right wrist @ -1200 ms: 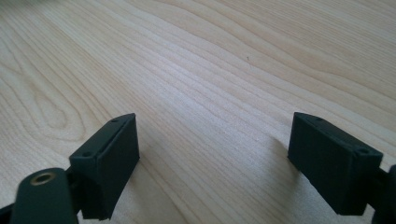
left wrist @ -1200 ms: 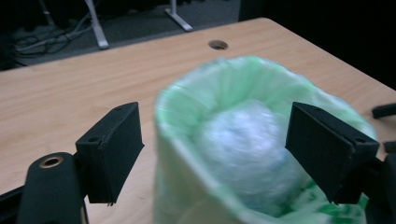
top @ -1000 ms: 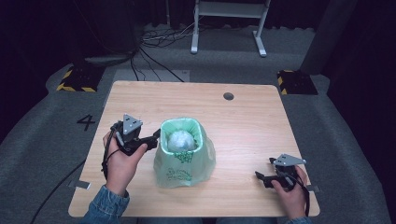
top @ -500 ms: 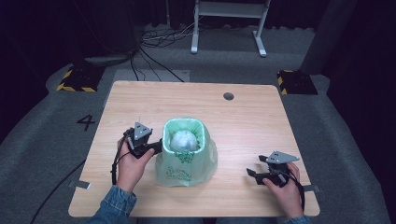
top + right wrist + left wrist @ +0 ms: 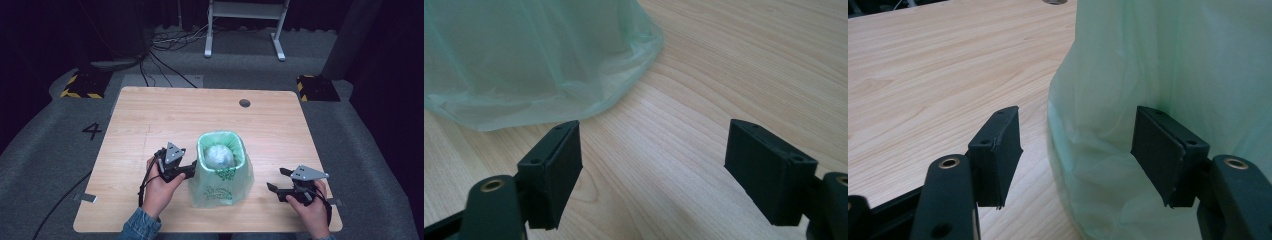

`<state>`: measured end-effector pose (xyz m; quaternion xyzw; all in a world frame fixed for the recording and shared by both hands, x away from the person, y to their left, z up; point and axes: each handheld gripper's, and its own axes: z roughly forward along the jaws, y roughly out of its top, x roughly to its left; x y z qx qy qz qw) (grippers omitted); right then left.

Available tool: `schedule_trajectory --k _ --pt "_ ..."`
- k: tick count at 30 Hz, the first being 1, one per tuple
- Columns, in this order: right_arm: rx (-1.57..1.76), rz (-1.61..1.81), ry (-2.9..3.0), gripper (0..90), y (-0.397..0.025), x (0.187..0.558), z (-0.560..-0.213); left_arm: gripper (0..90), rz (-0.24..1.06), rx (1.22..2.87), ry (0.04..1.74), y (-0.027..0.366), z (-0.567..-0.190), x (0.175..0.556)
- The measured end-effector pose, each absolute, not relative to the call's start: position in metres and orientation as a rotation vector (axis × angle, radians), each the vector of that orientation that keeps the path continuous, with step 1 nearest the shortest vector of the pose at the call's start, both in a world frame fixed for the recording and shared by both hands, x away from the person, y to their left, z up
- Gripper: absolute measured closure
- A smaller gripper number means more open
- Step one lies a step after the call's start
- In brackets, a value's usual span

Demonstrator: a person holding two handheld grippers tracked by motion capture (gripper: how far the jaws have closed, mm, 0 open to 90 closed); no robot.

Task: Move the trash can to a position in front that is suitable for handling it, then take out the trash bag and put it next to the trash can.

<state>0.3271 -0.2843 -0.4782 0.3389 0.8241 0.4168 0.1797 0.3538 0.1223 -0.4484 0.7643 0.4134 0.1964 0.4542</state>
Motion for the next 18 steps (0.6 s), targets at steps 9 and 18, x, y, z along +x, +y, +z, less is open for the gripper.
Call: schedule_trajectory --k 9,18 --pt "0.951 1.205 2.329 23.1 -0.288 0.321 -0.475 33.5 0.489 1.874 0.991 0.102 -0.450 0.367" --pt "0.876 1.197 2.346 17.6 -0.278 0.306 -0.461 25.1 0.570 1.904 0.970 0.131 -0.436 0.333"
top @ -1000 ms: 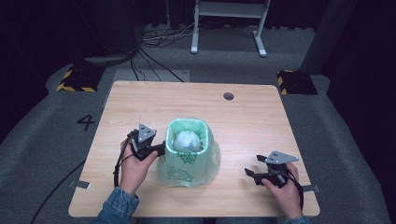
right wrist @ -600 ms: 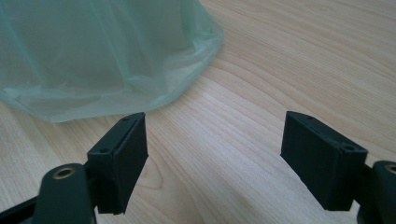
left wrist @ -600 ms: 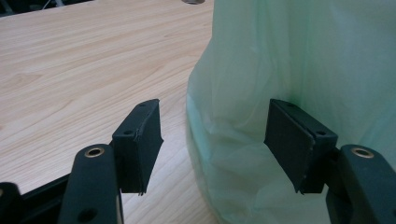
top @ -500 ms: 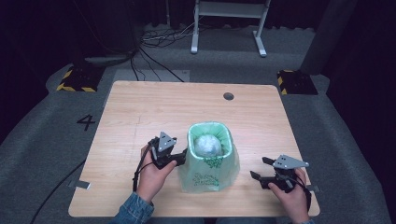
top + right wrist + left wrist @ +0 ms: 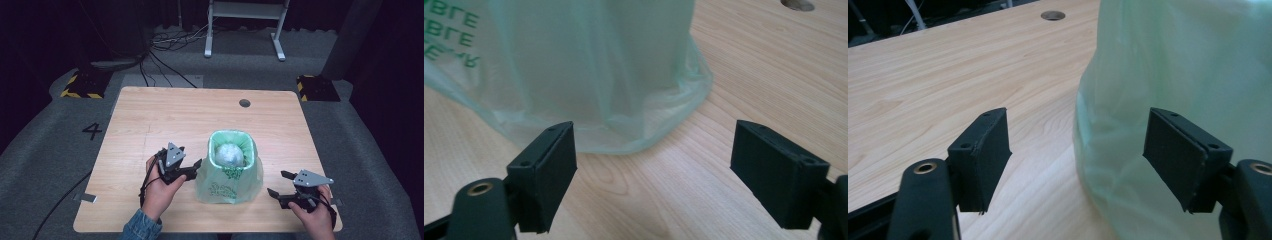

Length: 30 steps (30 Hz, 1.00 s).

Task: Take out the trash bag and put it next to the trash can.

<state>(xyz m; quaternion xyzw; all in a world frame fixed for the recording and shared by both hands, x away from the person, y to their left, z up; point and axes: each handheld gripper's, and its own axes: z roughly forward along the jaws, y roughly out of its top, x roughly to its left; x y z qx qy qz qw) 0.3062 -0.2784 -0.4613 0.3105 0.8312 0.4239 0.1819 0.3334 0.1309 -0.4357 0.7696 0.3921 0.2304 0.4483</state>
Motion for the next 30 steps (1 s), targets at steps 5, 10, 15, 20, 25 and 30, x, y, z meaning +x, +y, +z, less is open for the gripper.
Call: schedule_trajectory --k 5,10,15,20,25,30 --pt "0.823 1.208 2.367 15.9 -0.269 0.296 -0.457 22.8 0.573 1.944 0.932 0.139 -0.437 0.309" --pt "0.774 1.216 2.413 15.5 -0.259 0.288 -0.457 21.7 0.598 1.993 0.906 0.140 -0.447 0.292" --pt "0.719 1.209 2.461 15.6 -0.246 0.282 -0.465 19.1 0.535 2.041 0.838 0.134 -0.464 0.276" --pt "0.694 1.232 2.523 17.2 -0.232 0.282 -0.479 16.9 0.483 2.101 0.811 0.126 -0.485 0.276" --pt "0.705 1.200 2.511 15.8 -0.225 0.290 -0.490 17.7 0.474 2.081 0.849 0.122 -0.497 0.287" --pt "0.710 1.164 2.473 17.0 -0.216 0.307 -0.497 19.8 0.451 2.095 0.863 0.109 -0.502 0.301"
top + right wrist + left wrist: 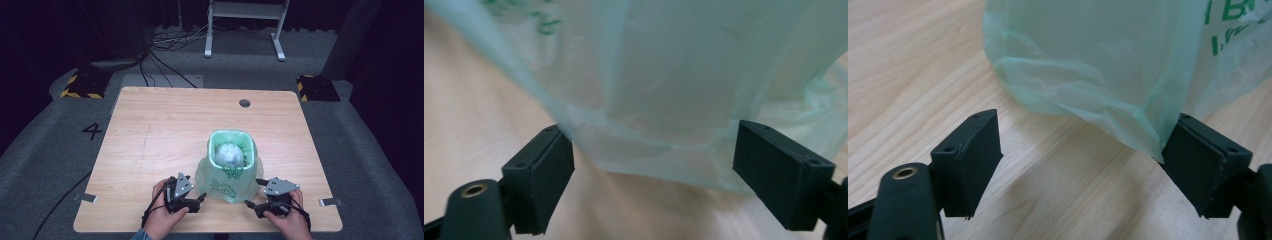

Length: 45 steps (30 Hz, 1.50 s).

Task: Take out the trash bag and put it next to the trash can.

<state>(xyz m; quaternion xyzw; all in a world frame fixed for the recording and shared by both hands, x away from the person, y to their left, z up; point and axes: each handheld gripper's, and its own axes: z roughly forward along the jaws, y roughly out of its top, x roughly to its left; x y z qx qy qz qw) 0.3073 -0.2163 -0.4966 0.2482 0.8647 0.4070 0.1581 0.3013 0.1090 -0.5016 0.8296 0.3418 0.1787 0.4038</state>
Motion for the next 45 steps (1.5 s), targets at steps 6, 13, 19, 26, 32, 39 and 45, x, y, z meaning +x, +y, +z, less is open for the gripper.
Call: schedule_trajectory --k 6,13,19,26,32,39,45 --pt "0.738 1.183 2.465 57.3 -0.215 0.319 -0.496 47.2 0.431 2.120 0.845 0.099 -0.501 0.313" --pt "0.677 1.279 2.402 90.0 -0.230 0.304 -0.476 89.7 0.378 2.104 0.790 0.111 -0.480 0.303" --pt "0.619 1.306 2.330 90.0 -0.239 0.283 -0.452 89.8 0.417 2.048 0.744 0.120 -0.454 0.282" --pt "0.557 1.346 2.244 90.0 -0.246 0.263 -0.419 89.9 0.500 1.961 0.710 0.131 -0.420 0.266" --pt "0.494 1.374 2.178 90.0 -0.245 0.260 -0.385 89.8 0.560 1.904 0.681 0.136 -0.387 0.272" --pt "0.502 1.352 2.125 90.0 -0.246 0.288 -0.359 89.8 0.571 1.886 0.700 0.128 -0.368 0.303" --pt "0.593 1.304 2.135 90.0 -0.246 0.329 -0.363 89.7 0.517 1.910 0.781 0.120 -0.378 0.343"
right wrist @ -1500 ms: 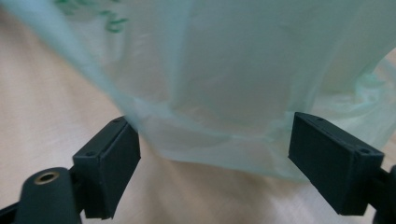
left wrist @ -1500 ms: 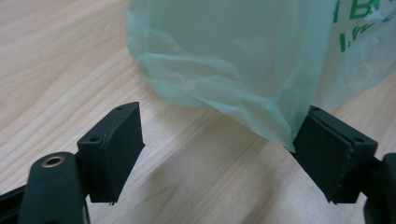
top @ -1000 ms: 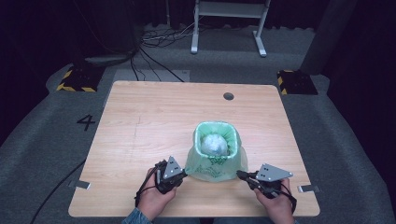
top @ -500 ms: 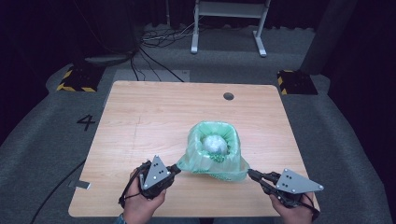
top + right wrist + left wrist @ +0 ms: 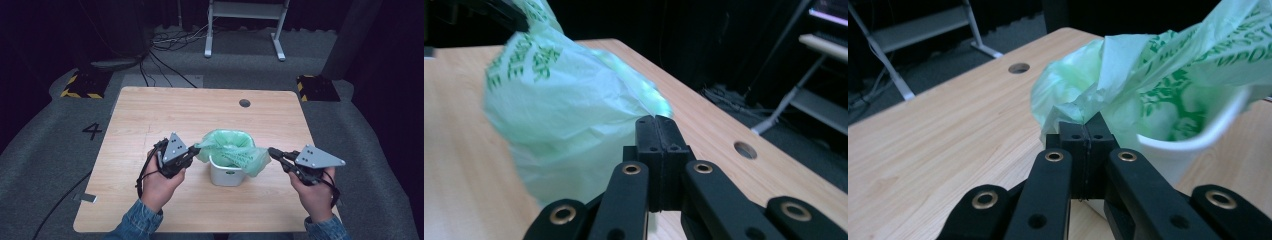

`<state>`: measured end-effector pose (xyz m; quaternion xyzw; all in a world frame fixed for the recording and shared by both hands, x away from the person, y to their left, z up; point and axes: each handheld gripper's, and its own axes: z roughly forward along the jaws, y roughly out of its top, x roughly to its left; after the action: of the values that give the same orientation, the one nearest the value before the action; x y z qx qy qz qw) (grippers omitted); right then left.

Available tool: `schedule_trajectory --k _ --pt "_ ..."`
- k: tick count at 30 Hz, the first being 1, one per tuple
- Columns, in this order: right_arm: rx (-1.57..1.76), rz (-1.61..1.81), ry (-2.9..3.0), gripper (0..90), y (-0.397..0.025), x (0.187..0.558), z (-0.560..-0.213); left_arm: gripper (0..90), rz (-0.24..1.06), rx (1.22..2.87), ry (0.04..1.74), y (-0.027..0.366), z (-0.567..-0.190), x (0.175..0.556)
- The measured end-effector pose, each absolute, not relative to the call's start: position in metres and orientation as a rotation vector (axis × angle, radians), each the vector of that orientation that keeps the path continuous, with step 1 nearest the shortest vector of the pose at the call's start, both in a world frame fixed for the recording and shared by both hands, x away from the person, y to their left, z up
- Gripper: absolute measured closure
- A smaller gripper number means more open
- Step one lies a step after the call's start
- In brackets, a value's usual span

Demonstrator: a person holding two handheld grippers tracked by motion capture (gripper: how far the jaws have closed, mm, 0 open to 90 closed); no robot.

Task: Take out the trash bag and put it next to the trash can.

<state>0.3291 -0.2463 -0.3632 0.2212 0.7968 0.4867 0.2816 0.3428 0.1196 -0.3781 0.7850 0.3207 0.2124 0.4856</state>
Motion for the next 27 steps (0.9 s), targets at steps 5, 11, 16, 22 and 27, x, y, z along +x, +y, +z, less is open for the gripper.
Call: schedule_trajectory --k 5,11,16,22,27 --pt "0.689 1.257 2.197 90.0 -0.244 0.359 -0.387 87.7 0.478 1.943 0.830 0.115 -0.391 0.364" --pt "0.754 1.256 2.216 68.1 -0.246 0.364 -0.400 55.9 0.475 1.922 0.866 0.118 -0.394 0.361" --pt "0.755 1.314 2.101 38.4 -0.263 0.345 -0.391 33.4 0.521 1.898 0.857 0.132 -0.391 0.341" --pt "0.730 1.373 2.062 30.5 -0.273 0.306 -0.386 25.4 0.585 1.894 0.859 0.141 -0.393 0.316" --pt "0.693 1.324 2.166 25.5 -0.256 0.291 -0.408 25.3 0.556 1.945 0.882 0.133 -0.410 0.319"
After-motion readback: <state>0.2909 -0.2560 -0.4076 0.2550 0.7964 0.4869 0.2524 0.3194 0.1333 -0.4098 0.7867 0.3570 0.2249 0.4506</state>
